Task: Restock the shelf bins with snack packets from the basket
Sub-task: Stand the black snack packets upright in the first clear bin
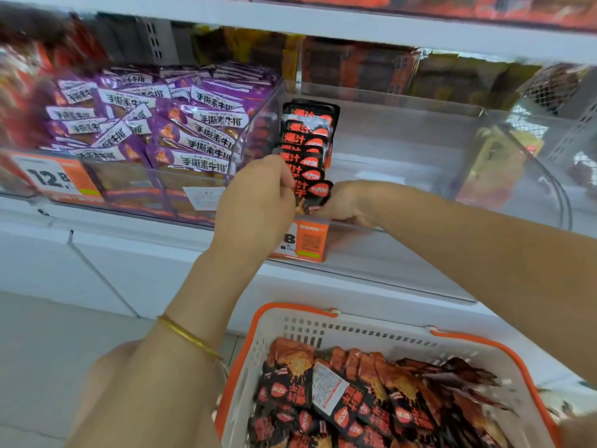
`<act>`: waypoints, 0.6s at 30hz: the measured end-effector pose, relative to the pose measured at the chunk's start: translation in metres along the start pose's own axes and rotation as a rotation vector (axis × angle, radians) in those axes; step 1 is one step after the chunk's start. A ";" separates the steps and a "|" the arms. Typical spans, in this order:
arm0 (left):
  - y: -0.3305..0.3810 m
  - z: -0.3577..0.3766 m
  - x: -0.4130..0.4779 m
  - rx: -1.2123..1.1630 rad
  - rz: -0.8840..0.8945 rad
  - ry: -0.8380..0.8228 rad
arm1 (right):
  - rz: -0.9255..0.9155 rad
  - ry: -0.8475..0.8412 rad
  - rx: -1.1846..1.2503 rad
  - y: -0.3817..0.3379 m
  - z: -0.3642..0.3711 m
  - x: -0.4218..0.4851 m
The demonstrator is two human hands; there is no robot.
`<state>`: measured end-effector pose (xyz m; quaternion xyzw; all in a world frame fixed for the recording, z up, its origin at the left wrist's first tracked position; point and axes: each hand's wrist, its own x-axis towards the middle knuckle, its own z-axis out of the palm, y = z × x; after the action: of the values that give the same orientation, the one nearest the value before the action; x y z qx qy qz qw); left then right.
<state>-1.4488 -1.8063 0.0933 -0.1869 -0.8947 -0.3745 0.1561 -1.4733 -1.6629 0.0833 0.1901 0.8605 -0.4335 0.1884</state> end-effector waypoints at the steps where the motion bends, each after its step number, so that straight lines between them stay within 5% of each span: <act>1: 0.001 -0.001 0.000 -0.006 0.003 -0.004 | 0.032 -0.032 -0.003 0.000 -0.001 0.000; 4: 0.001 -0.001 -0.001 -0.009 0.010 -0.014 | 0.107 -0.076 0.018 -0.002 -0.001 -0.003; 18: 0.004 -0.004 0.002 0.010 0.018 -0.035 | 0.038 0.202 0.129 -0.024 0.003 0.022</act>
<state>-1.4479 -1.8068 0.0991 -0.2007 -0.8973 -0.3655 0.1448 -1.5038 -1.6745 0.0870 0.2606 0.8417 -0.4630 0.0962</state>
